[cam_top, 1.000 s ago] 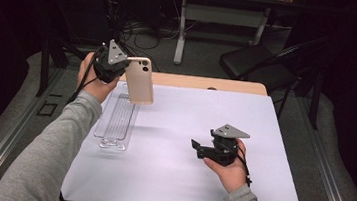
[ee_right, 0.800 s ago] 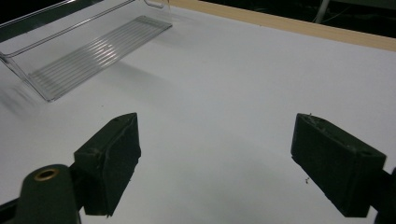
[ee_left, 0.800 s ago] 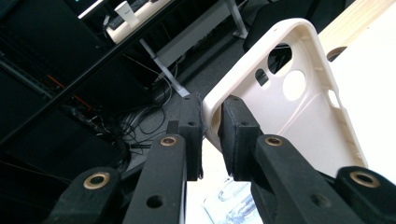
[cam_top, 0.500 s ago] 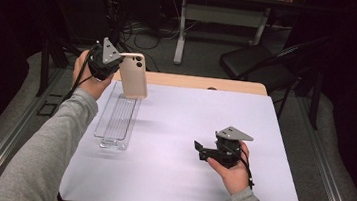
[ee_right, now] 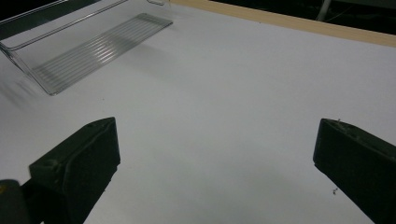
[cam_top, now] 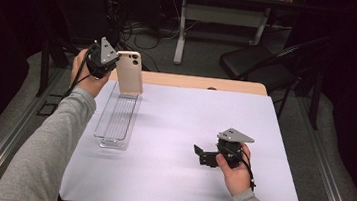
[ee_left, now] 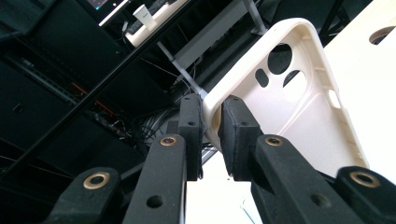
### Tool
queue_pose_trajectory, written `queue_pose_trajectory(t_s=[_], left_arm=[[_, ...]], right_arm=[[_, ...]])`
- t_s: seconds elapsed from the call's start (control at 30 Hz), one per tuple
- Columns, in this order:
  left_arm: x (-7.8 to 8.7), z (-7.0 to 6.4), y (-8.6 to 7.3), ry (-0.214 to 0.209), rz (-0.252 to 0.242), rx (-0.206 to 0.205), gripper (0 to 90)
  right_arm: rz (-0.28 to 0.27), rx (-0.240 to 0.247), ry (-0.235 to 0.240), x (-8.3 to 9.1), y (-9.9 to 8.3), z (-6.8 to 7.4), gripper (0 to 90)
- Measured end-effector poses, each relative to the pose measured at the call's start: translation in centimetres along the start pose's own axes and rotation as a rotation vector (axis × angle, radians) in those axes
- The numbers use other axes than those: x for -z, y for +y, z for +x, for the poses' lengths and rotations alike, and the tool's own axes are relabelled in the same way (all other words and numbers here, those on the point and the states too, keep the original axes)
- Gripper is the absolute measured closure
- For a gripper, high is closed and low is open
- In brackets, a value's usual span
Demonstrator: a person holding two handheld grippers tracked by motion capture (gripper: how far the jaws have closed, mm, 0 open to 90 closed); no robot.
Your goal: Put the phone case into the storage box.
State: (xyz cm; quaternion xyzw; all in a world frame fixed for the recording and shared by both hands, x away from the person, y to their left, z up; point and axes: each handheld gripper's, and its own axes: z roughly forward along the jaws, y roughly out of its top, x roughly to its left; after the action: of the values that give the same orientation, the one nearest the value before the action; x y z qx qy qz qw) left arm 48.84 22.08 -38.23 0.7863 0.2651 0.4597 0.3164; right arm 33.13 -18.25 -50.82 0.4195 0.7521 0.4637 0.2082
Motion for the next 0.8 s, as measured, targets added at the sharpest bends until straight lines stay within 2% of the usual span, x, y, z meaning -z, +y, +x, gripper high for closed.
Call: queue_pose_trajectory(t_s=[0.3, 0.8], left_arm=[[-0.6, 0.5, -0.7, 0.014, -0.012, 0.002, 79.5], [-1.9, 0.8, -1.7, 0.039, 0.001, -0.019, 79.5]], right_arm=[[-0.004, -0.004, -0.013, 0.1, -0.2, 0.0, 0.0], [-0.014, -0.011, -0.026, 0.4, -0.3, -0.2, 0.0]])
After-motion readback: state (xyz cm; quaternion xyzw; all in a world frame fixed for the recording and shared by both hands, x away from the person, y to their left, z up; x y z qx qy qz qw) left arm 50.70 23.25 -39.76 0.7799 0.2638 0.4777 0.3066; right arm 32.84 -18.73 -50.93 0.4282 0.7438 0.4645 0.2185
